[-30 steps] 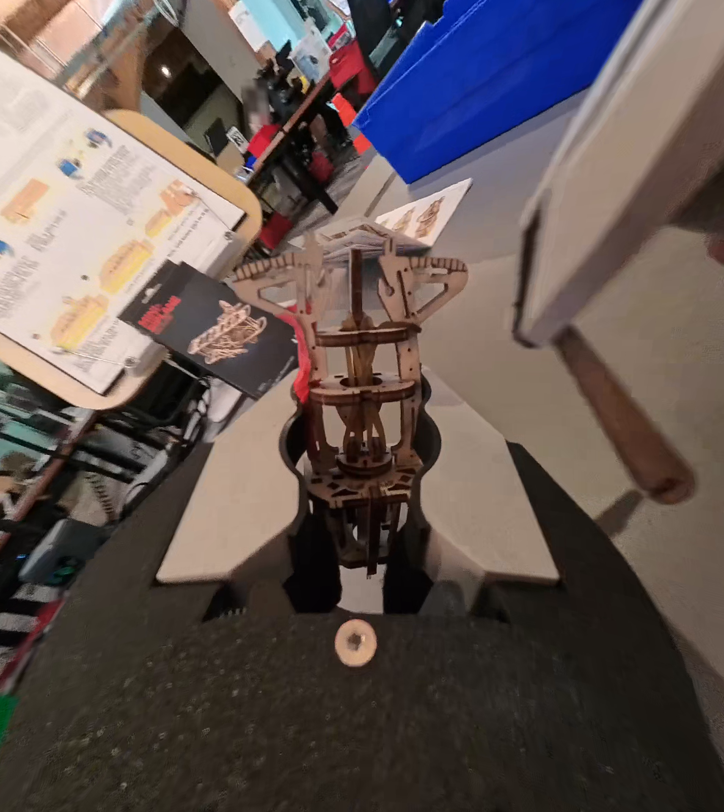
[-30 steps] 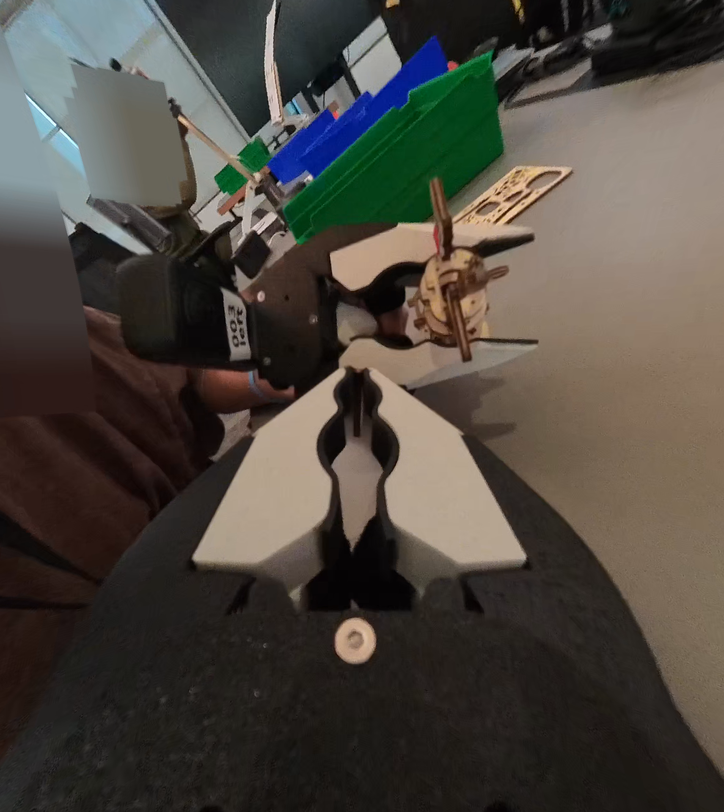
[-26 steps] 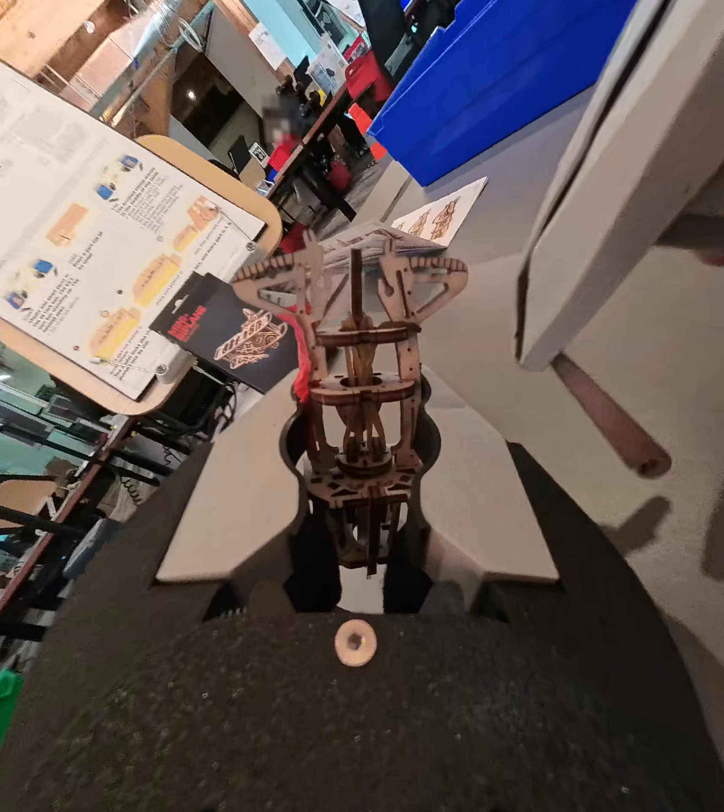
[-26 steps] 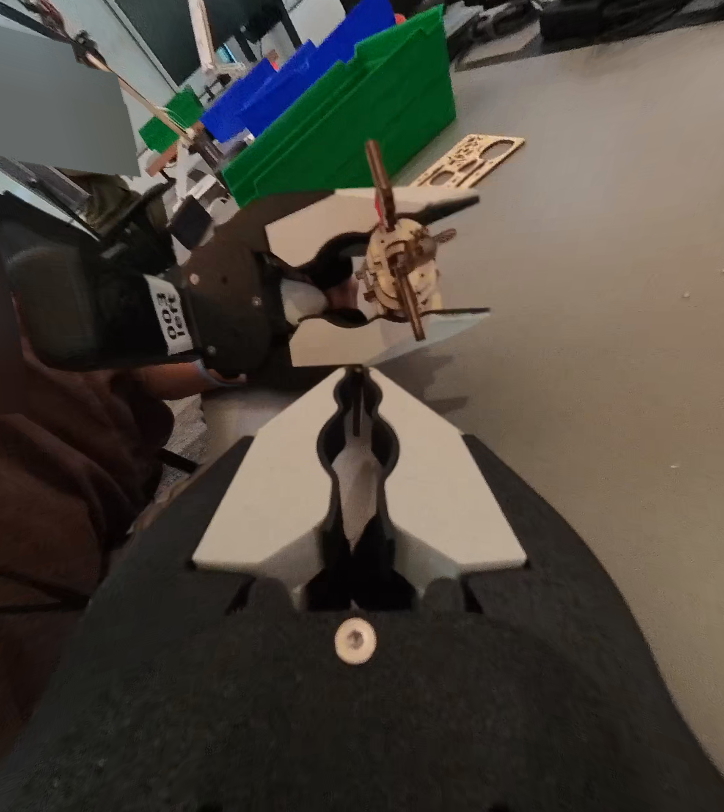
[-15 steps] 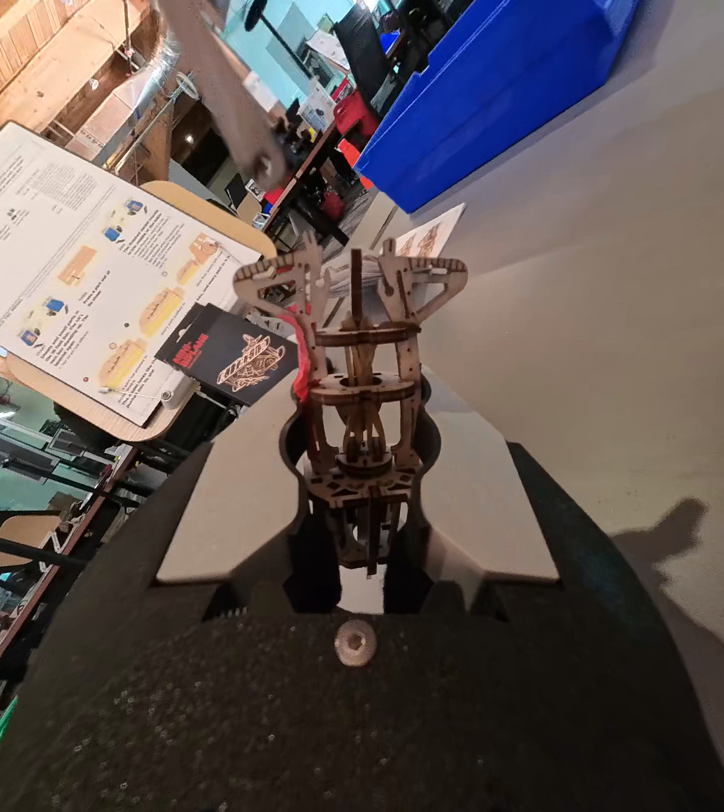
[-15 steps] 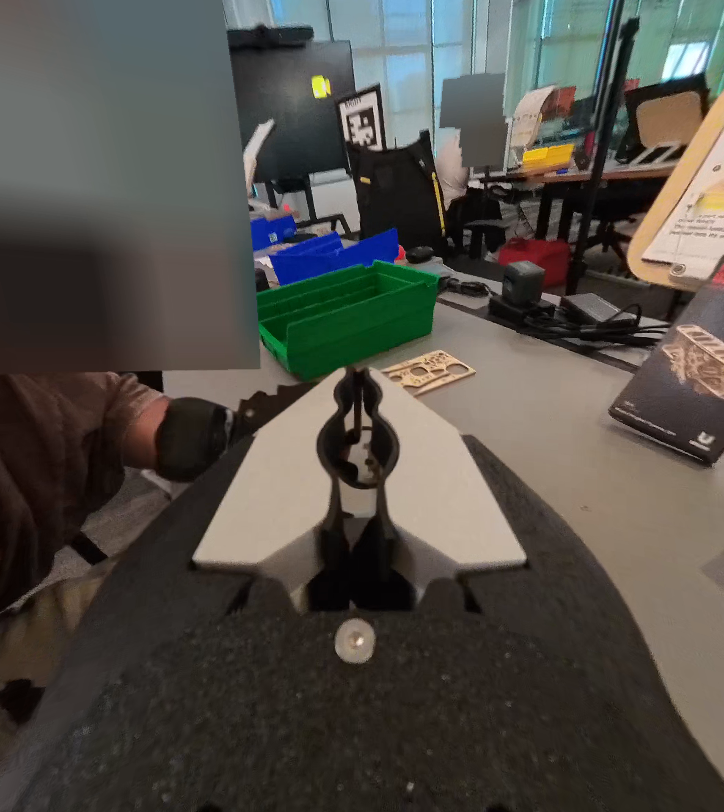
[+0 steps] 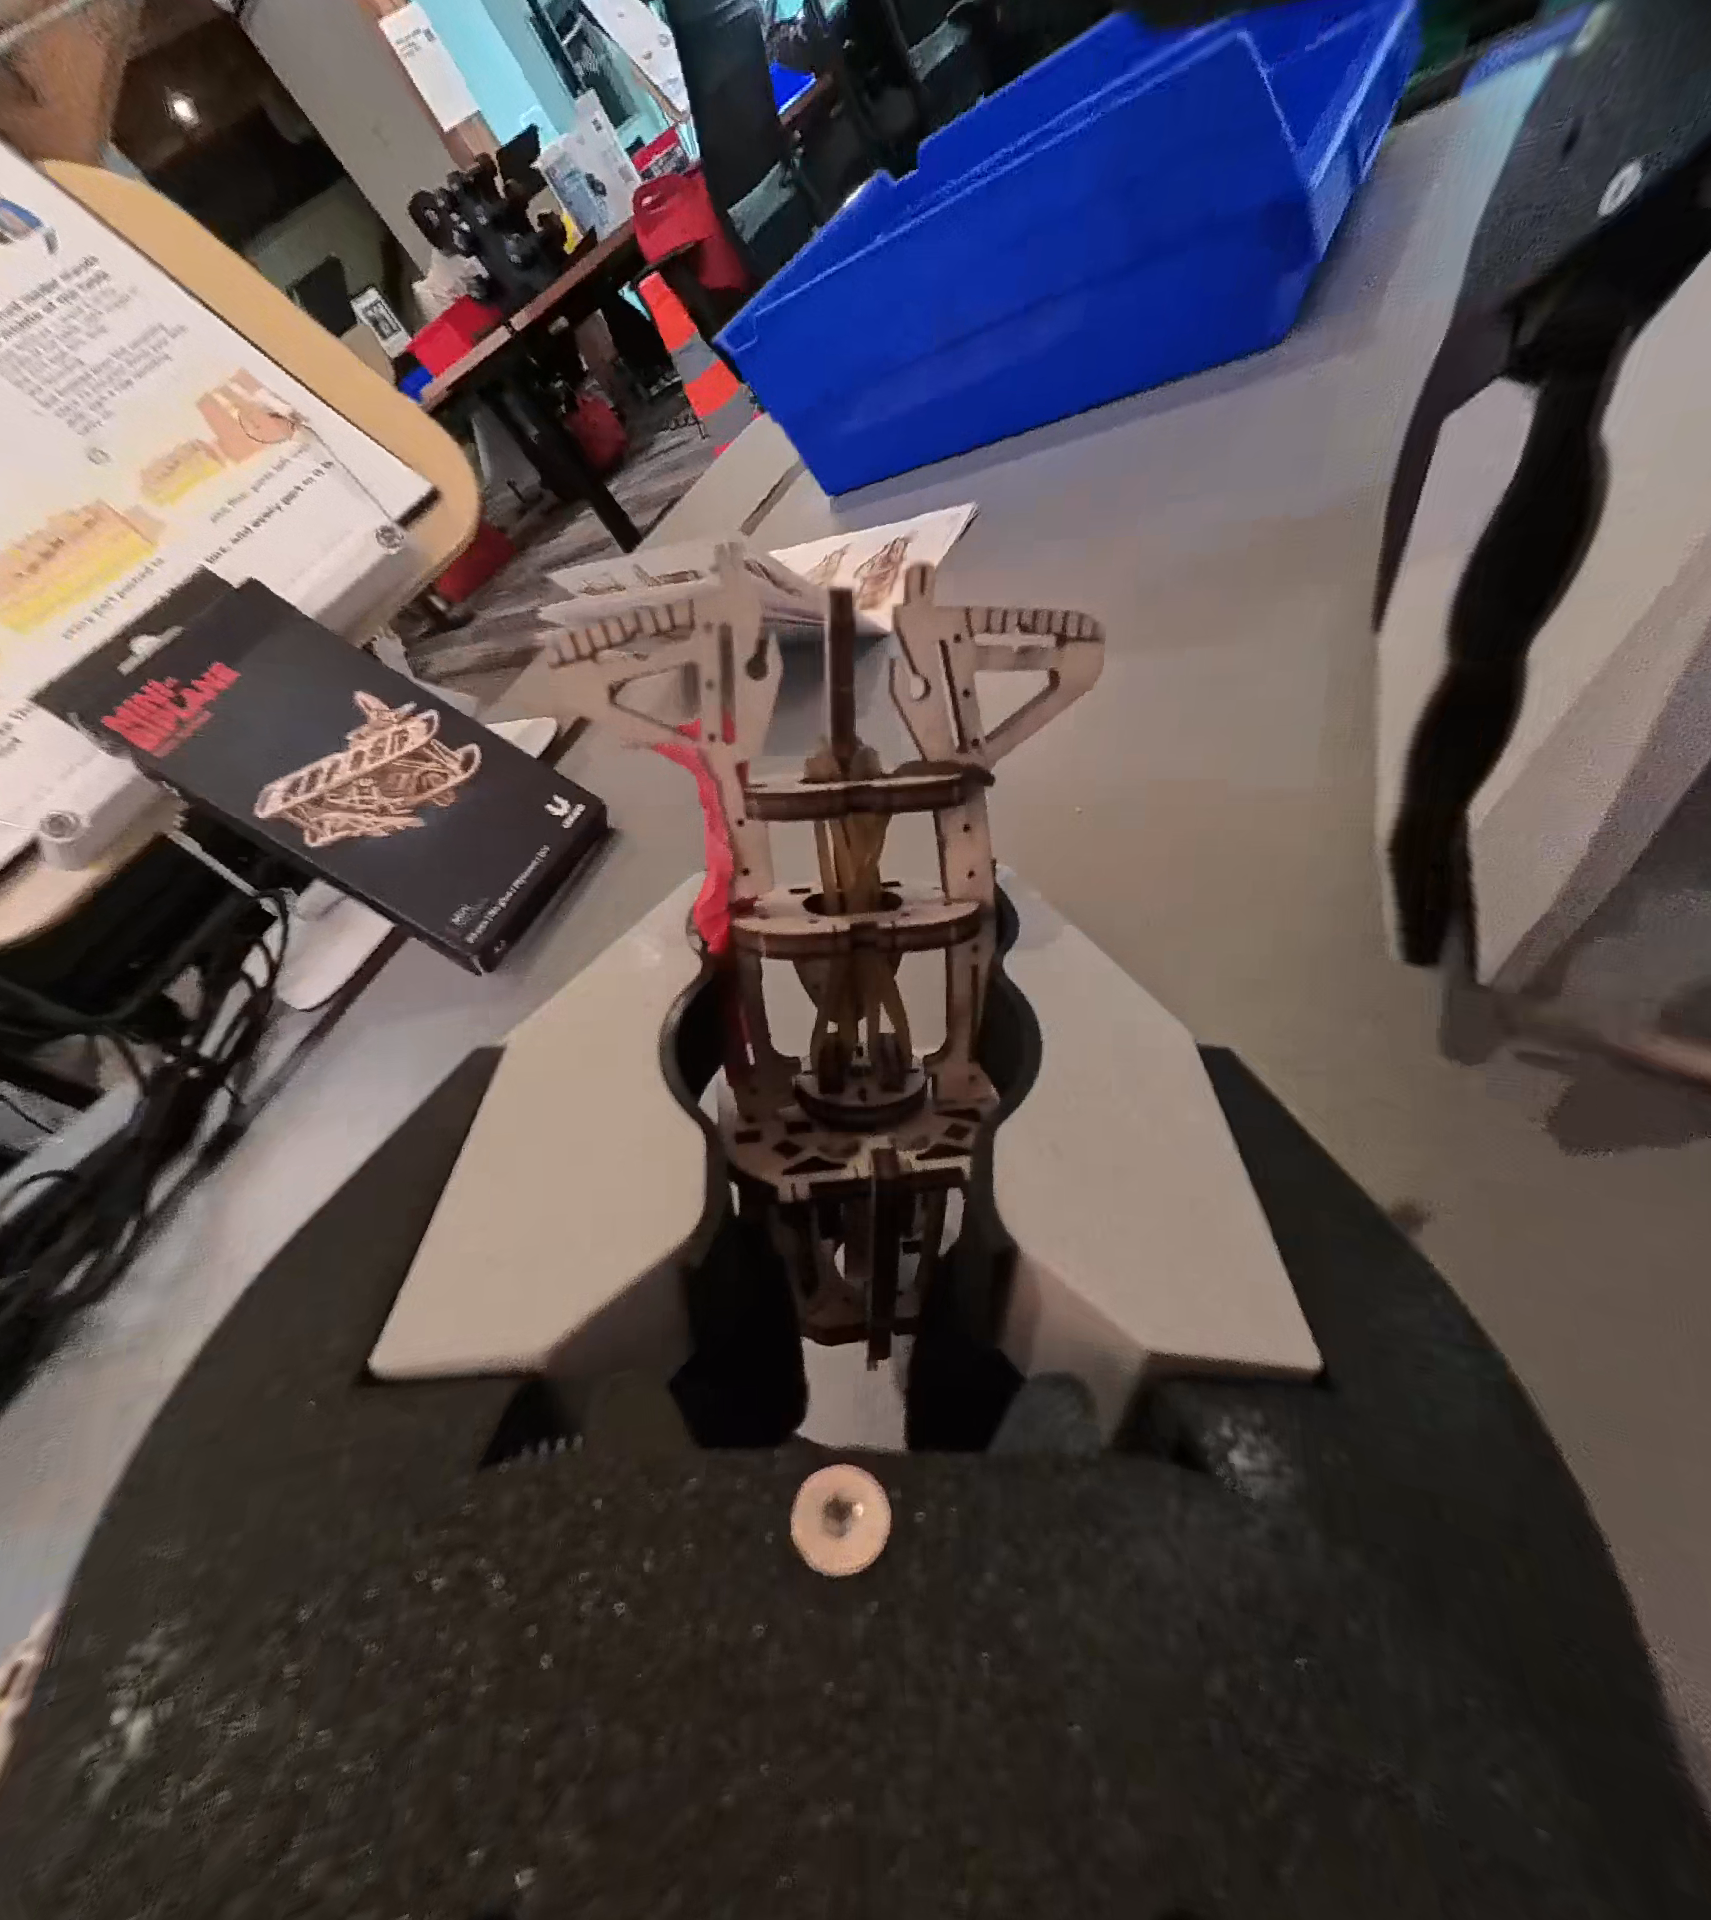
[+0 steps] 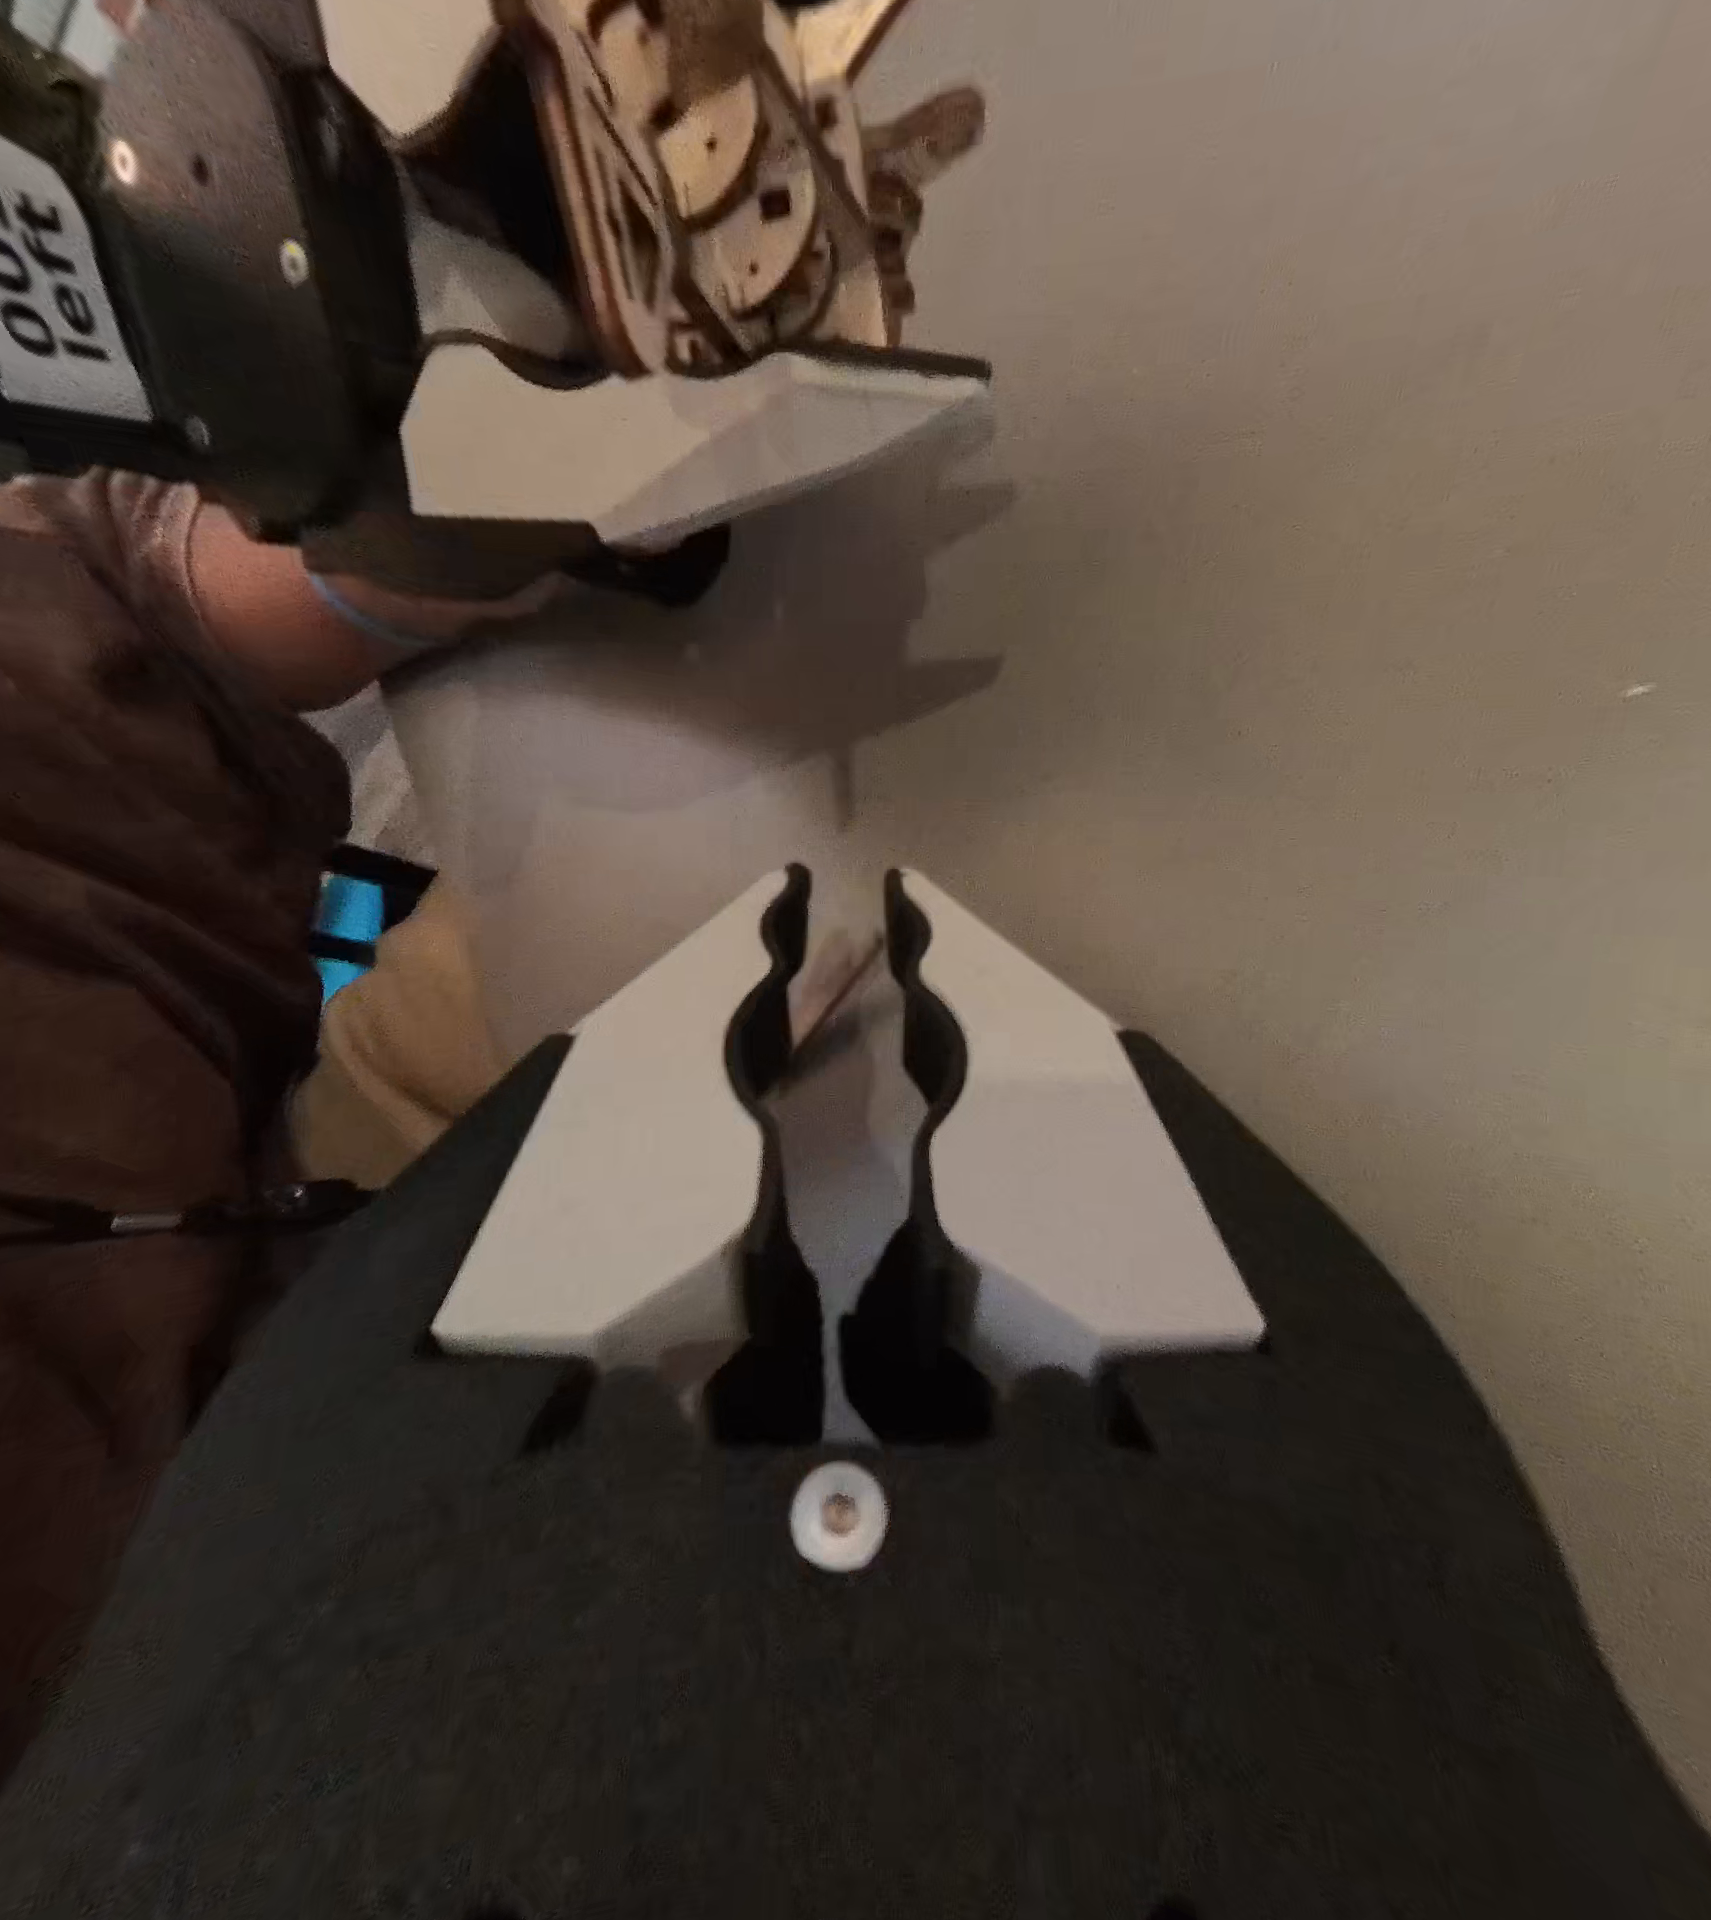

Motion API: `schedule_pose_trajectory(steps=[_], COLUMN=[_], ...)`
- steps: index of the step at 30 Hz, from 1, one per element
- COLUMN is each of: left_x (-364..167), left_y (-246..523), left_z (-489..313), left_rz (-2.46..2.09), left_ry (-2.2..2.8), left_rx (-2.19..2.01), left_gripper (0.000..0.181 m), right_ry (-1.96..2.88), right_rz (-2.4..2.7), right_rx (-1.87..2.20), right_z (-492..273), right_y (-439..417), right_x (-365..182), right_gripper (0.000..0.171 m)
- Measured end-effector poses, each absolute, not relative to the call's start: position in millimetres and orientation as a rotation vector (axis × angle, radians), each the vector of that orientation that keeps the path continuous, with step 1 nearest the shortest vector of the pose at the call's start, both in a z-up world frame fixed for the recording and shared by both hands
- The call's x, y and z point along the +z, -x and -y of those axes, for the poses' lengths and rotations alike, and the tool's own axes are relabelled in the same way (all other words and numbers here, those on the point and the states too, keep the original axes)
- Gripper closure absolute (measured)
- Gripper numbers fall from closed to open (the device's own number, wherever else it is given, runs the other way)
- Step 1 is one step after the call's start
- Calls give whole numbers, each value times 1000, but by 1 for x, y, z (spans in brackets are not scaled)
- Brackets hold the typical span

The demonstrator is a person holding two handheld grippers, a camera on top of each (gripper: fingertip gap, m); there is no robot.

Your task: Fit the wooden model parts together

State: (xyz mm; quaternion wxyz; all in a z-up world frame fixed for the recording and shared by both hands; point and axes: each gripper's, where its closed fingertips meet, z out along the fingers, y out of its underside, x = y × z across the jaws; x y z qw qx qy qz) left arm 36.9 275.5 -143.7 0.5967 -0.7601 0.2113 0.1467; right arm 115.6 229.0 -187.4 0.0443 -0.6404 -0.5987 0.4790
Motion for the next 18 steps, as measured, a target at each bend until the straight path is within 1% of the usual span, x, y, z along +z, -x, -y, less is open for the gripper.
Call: schedule_pose_trajectory(steps=[2, 4, 6, 7, 9, 11, 13, 18], left_x=[-144, -143, -142, -143, -141, -142, -141, -135], left_y=[-33, -33, -37, -37, -38, -36, -35, -39], left_z=[-276, -276, -276, -276, -276, -276, -276, -274], left_rz=[-460, -448, -434, -420, -415, -460, -546, -677], left_ry=[1777, 1772, 1775, 1781, 1775, 1768, 1728, 1639], left_rx=[313, 284, 242, 236, 248, 352, 497, 715], left_gripper=[138, 138, 138, 138, 138, 138, 138, 138], right_ry=[1817, 1672, 1652, 1646, 1597, 1559, 1599, 1725], right_rz=[1738, 1623, 1551, 1520, 1466, 1460, 1519, 1599], right_rx=[1552, 1666, 1699, 1700, 1658, 1568, 1510, 1475], right_z=[-233, -236, -240, -242, -244, -246, -245, -247], right_y=[-105, -93, -81, -75, -65, -60, -61, -68], right_x=[-156, -117, -100, -96, -93, -96, -103, -113], right_gripper=[156, 149, 142, 139, 138, 142, 151, 154])
